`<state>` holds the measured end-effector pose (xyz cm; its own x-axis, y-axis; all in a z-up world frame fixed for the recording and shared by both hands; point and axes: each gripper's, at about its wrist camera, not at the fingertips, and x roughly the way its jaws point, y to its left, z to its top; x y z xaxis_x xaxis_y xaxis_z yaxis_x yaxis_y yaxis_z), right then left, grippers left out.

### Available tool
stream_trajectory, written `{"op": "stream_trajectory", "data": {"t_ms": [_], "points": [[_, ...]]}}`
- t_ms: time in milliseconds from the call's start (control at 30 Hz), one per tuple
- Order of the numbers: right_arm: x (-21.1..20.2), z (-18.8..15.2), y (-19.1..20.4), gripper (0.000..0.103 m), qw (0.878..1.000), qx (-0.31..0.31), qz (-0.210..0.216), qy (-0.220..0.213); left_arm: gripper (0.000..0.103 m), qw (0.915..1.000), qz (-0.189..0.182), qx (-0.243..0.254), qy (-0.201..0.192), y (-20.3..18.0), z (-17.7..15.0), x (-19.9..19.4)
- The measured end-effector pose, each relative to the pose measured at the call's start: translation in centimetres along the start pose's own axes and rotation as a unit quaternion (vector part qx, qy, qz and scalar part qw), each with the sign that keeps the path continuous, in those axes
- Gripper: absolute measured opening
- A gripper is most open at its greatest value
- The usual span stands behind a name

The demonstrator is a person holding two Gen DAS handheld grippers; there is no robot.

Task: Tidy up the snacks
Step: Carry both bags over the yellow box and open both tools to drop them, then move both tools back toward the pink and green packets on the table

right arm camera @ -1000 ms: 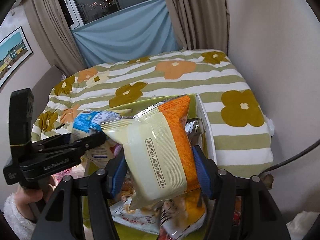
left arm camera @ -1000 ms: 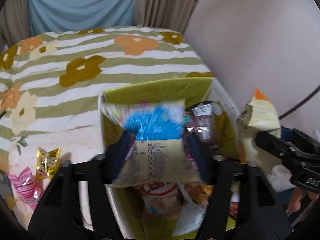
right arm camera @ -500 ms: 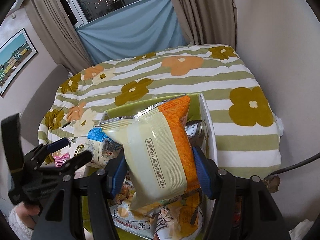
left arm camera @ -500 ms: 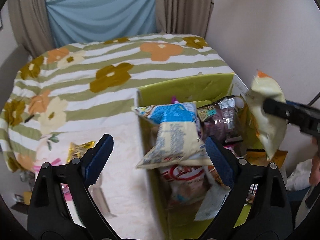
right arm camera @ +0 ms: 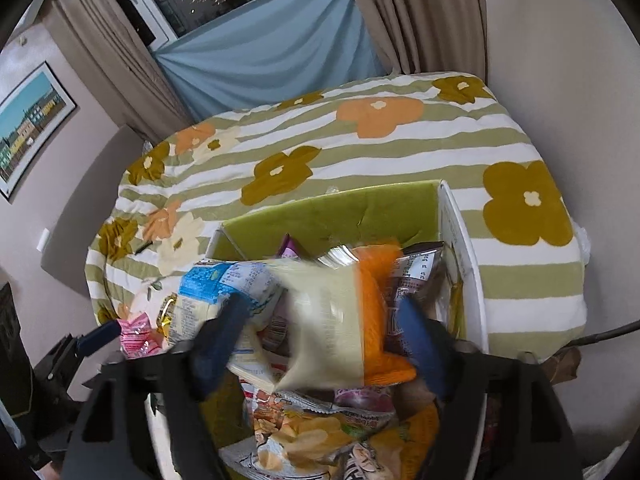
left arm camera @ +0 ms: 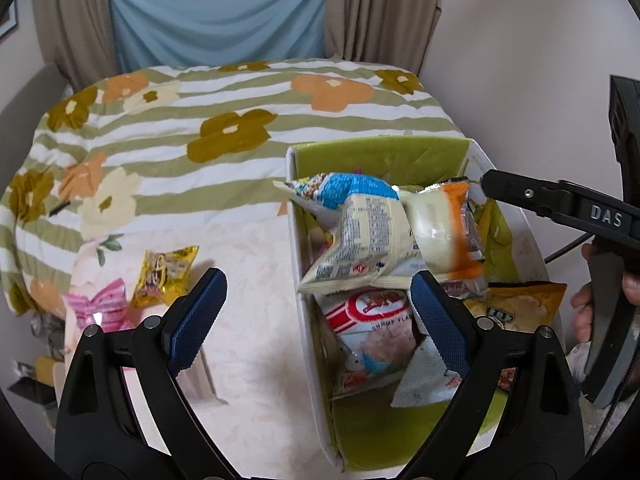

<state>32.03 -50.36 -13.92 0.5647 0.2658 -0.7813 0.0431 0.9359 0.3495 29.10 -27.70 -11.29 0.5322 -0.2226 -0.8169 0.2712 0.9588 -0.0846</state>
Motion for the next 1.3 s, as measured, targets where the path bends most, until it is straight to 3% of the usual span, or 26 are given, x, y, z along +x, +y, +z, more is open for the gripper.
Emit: {"op": "stream_trajectory", "data": {"t_ms": [33,367,633,900,1300], "points": [[-0.2,-0.2,0.1,0.094,1.0,0.001,0.0,-0.005,0.093,1.0,-0.001,-0.003,0.001,0.1,-0.2,-0.1],[-3.4,-1.9,1.1,0.094,0.998,-0.031,-0.011,-0.052,0.093,0.9998,-0.01,0.01,-0.017,-0.3,-0.9,-3.0],[-5.7,-2.2,3.5,0.094,0.997,-0.057,-0.019,-0.05,0.093,0.9993,0.0,0.007,-0.037,2.3,-1.2,-6.7],[-8.7,-3.7,9.9,0.094,0.99,-0.083,-0.029,-0.106,0.093,0.9979,0.012,-0.025,-0.059,11.1,-2.6,-10.9],[-4.4,-8.0,22.5,0.094,0.992,-0.092,-0.003,-0.086,0.093,0.9975,0.001,-0.066,-0.025,25.9,-5.3,-11.6]]}}
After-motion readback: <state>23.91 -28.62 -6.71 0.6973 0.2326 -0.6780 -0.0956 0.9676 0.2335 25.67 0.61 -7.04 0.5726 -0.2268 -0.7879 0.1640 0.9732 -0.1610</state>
